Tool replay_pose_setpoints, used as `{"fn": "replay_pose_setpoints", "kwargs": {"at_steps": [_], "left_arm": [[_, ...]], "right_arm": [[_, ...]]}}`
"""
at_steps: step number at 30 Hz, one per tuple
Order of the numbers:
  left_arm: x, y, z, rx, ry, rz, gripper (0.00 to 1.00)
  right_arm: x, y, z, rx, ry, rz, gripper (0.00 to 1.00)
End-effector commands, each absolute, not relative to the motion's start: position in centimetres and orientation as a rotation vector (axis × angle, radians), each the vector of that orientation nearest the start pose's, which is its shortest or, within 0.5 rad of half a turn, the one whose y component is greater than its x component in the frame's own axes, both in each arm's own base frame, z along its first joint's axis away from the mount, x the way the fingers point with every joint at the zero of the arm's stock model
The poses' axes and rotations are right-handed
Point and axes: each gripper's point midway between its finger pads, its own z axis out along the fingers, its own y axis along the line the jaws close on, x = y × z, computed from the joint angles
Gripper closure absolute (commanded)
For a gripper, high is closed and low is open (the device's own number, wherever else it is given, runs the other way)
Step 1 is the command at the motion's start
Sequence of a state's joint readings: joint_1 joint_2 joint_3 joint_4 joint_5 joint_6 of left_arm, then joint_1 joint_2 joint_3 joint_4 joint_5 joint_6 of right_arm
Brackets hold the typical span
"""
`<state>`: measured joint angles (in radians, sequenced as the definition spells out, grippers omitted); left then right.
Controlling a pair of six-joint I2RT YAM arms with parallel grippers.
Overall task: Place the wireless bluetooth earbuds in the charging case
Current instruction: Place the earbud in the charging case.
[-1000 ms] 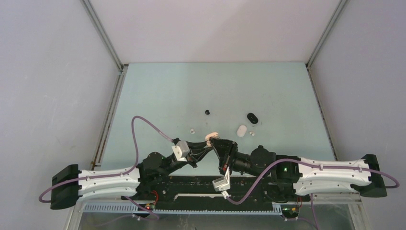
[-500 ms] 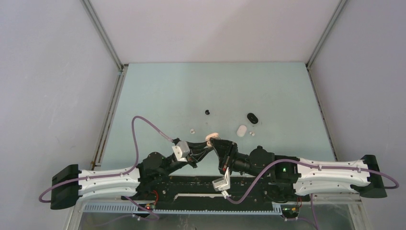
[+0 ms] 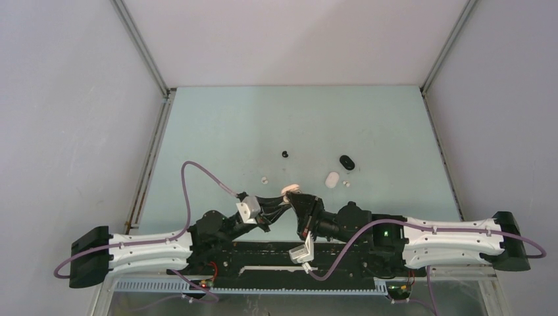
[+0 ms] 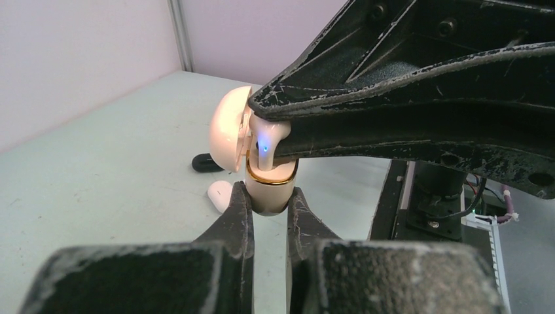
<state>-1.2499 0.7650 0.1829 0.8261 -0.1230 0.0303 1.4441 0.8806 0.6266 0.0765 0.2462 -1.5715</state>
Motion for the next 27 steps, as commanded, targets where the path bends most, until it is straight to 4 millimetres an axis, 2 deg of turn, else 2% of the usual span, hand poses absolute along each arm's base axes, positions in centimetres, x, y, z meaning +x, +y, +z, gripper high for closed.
{"fn": "replay_pose_setpoints", "kwargs": {"at_steps": [1,3,8,12,16,21,27], "left_arm": [[11.8,-28.9,25.2,0.706,1.087,-0.961,1.00],[12.0,-28.7,25.3,0.692,1.086,-0.957,1.00],[12.0,-28.6,25.1,0.699,1.088,-0.944,1.00],[12.1,-28.6,24.7,0.710,1.093,-0.934,1.00],[12.4,-28.1,24.1,0.725,1.108,-0.890,1.00],[12.6,-27.6,23.6,0.735,1.122,-0.861,1.00],[12.3,-27.9,23.1,0.757,1.125,-0.869,1.00]], "right_arm": [[12.9,32.1,27.2,-1.733,0.286,-0.347,1.00],[13.1,32.0,26.9,-1.745,0.291,-0.361,0.98],[13.6,31.7,26.7,-1.760,0.308,-0.385,0.77],[13.7,31.7,26.8,-1.783,0.321,-0.377,0.68],[13.6,31.4,25.8,-1.865,0.340,-0.368,0.59],[13.6,31.2,25.5,-1.903,0.369,-0.346,0.51],[13.3,32.0,25.7,-1.888,0.358,-0.315,0.52]]}}
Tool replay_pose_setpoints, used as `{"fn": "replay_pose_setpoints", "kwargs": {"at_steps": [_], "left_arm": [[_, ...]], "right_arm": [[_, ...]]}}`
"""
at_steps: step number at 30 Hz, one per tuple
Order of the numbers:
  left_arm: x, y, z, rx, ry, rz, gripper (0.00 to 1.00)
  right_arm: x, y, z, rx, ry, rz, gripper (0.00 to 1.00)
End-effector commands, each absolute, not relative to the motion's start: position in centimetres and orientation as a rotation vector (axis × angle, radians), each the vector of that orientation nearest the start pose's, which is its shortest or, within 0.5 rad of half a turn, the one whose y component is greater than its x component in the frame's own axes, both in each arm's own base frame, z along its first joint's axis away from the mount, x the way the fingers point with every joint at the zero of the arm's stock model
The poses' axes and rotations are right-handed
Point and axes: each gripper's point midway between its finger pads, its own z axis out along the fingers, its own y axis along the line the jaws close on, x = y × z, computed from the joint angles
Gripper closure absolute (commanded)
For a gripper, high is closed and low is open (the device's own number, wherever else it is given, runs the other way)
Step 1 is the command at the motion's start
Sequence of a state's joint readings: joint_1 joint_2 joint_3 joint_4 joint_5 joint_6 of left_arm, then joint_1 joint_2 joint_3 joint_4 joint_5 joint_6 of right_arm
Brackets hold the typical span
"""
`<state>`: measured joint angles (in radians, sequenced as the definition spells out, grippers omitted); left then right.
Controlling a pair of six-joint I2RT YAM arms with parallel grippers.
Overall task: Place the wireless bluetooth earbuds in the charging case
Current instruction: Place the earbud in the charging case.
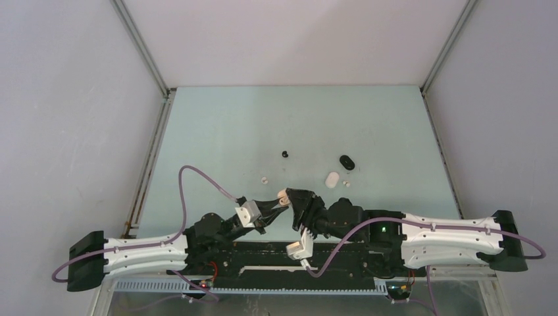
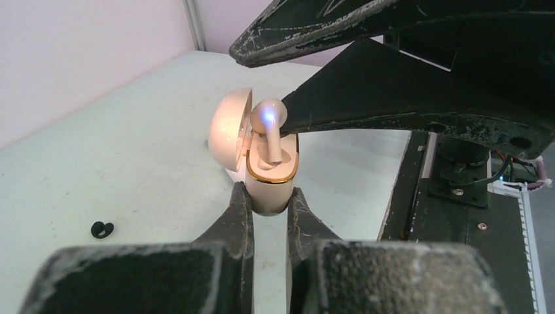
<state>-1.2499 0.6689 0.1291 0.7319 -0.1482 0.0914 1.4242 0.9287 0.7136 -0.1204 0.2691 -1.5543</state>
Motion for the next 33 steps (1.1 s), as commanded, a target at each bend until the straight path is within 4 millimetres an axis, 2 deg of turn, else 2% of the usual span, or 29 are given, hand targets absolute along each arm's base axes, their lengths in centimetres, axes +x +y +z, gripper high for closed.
{"fn": "replay_pose_setpoints", "kwargs": {"at_steps": [1,9,13,22,25,29,33], "left_arm": [[12.3,-28.0,23.1,0.758,1.127,-0.871,1.00],[12.0,-28.2,23.8,0.729,1.109,-0.916,1.00],[12.0,-28.2,23.8,0.736,1.109,-0.912,1.00],[13.6,-28.1,23.8,0.673,1.192,-0.862,1.00],[14.5,-28.7,23.6,0.668,1.240,-0.818,1.00],[16.2,-30.2,22.3,0.636,1.330,-0.764,1.00],[18.9,-31.1,20.9,0.528,1.458,-0.694,1.00]], "right_arm": [[13.2,32.2,25.6,-1.891,0.353,-0.313,0.53],[13.0,32.7,26.2,-1.861,0.341,-0.309,0.65],[13.0,32.5,25.8,-1.883,0.333,-0.318,0.71],[13.2,32.5,25.4,-1.890,0.358,-0.300,0.72],[14.7,32.0,25.3,-1.884,0.395,-0.331,0.72],[18.1,30.7,25.6,-1.853,0.501,-0.388,0.72],[21.9,27.1,25.2,-1.848,0.646,-0.440,0.71]]}}
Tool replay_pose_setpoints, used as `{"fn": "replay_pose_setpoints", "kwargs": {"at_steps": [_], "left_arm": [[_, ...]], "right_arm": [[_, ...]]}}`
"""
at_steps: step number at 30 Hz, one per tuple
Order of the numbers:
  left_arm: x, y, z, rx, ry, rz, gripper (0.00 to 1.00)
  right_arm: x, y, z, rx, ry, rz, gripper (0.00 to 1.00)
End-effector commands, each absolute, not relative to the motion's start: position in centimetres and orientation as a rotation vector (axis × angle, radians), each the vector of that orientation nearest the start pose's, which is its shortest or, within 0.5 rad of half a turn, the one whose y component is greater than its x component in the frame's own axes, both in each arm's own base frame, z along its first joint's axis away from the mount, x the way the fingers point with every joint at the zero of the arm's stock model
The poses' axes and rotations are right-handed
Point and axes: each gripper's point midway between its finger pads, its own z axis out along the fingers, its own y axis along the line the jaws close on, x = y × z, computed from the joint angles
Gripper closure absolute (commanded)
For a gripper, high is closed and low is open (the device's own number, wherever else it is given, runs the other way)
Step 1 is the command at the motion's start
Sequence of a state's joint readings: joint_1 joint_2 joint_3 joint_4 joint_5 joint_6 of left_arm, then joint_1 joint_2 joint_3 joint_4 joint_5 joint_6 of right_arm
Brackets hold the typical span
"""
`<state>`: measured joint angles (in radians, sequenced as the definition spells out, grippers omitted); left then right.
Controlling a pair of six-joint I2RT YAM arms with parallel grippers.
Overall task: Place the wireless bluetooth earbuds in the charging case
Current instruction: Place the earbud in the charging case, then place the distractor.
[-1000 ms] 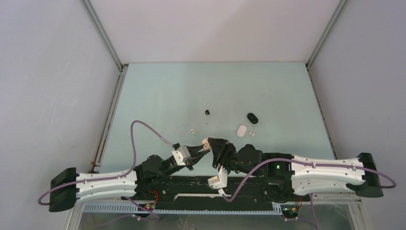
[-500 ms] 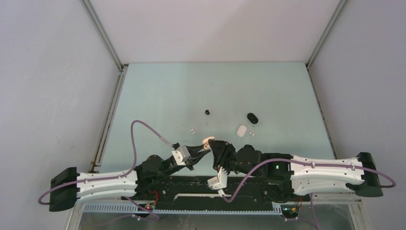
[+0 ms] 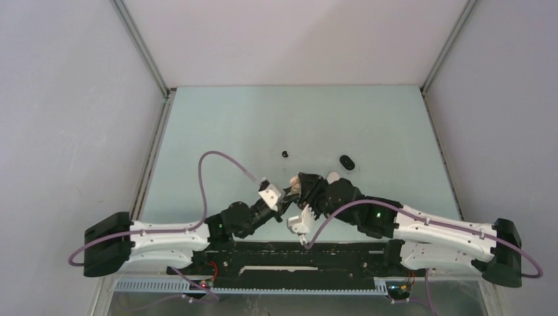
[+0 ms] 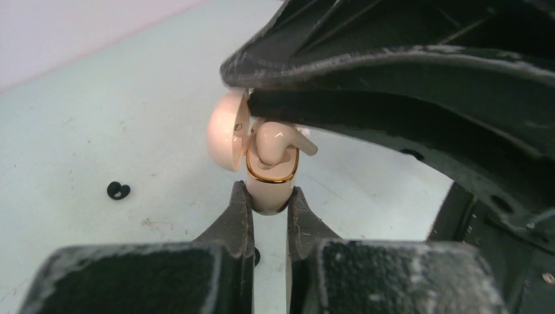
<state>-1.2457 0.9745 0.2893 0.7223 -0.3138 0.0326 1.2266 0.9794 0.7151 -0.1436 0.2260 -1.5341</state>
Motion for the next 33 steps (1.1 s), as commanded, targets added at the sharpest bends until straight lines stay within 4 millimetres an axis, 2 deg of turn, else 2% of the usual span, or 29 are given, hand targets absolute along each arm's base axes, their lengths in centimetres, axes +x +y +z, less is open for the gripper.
{"fn": "replay_pose_setpoints", "kwargs": {"at_steps": [1,3,6,10,14,18,23,27,29,33], "left_arm": [[19.3,-31.3,20.2,0.513,1.484,-0.691,1.00],[20.2,-31.7,19.5,0.469,1.519,-0.681,1.00],[21.0,-32.0,17.8,0.450,1.568,-0.642,1.00],[21.7,-31.5,15.6,0.442,1.632,-0.566,1.00],[22.2,-30.9,14.8,0.439,1.671,-0.515,1.00],[21.6,-31.7,15.0,0.511,1.636,-0.561,1.00],[20.2,-32.4,15.0,0.641,1.582,-0.617,1.00],[19.0,-33.0,15.8,0.724,1.530,-0.669,1.00],[18.7,-33.2,16.4,0.737,1.505,-0.691,1.00],[18.1,-33.4,17.6,0.733,1.463,-0.746,1.00]], "right_arm": [[22.7,26.1,25.3,-1.834,0.687,-0.446,0.71],[23.9,24.1,25.2,-1.782,0.801,-0.423,0.71],[24.3,21.6,24.7,-1.727,0.952,-0.357,0.71],[23.0,19.2,23.0,-1.670,1.121,-0.239,0.69],[21.4,18.0,20.9,-1.597,1.273,-0.086,0.68],[19.1,18.2,20.8,-1.491,1.386,0.146,0.67],[16.8,18.4,22.7,-1.383,1.533,0.406,0.67],[16.0,18.9,25.6,-1.337,1.676,0.620,0.65],[15.7,19.3,26.8,-1.281,1.739,0.764,0.68],[15.9,20.2,26.3,-1.191,1.856,0.928,0.77]]}}
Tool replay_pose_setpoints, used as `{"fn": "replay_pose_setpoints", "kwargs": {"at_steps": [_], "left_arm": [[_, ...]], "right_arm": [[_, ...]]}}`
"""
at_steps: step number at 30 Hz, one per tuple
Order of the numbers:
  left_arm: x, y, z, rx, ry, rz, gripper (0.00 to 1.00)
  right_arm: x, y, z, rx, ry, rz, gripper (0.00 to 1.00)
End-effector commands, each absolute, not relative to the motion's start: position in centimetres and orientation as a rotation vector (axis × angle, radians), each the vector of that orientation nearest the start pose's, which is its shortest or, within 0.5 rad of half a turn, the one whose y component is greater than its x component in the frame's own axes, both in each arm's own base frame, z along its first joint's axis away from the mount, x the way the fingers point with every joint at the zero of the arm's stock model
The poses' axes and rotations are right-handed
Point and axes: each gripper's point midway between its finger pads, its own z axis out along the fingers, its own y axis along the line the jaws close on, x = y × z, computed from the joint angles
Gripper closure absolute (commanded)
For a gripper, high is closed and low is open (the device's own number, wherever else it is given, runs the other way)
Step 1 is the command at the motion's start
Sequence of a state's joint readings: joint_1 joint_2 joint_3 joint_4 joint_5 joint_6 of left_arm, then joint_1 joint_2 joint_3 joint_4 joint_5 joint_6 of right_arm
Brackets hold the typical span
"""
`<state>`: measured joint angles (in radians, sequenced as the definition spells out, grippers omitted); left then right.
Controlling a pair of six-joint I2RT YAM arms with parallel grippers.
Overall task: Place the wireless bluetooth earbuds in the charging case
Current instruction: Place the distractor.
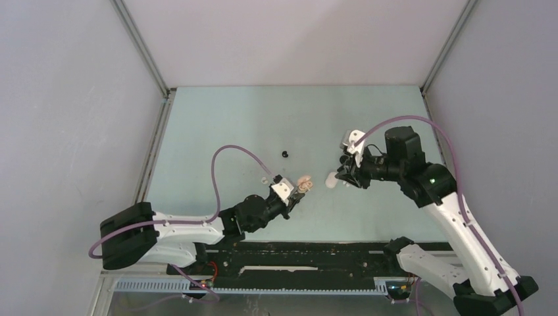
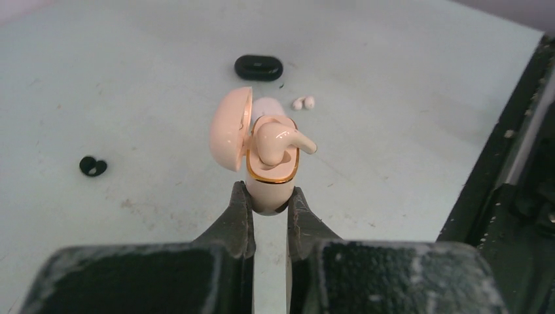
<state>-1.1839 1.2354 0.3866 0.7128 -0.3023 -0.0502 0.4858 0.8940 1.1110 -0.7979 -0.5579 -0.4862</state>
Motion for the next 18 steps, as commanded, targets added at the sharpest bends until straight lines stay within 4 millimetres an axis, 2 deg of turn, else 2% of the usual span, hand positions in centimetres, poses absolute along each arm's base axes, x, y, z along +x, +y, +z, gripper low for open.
{"fn": "replay_pose_setpoints", "kwargs": {"at_steps": [1,6,10,18], "left_arm": [[18.0,-33.5,17.8,0.732,1.459,-0.757,1.00],[17.7,-33.9,18.1,0.738,1.467,-0.779,1.00],[17.6,-34.2,18.6,0.733,1.466,-0.793,1.00],[17.8,-35.0,20.3,0.700,1.473,-0.823,1.00]], "right_arm": [[16.5,20.4,26.2,-1.172,1.861,0.922,0.77],[18.4,21.2,25.7,-1.141,1.870,0.908,0.73],[18.8,22.3,25.0,-1.164,1.879,0.934,0.67],[19.7,24.2,23.3,-1.226,1.888,0.986,0.65]]}}
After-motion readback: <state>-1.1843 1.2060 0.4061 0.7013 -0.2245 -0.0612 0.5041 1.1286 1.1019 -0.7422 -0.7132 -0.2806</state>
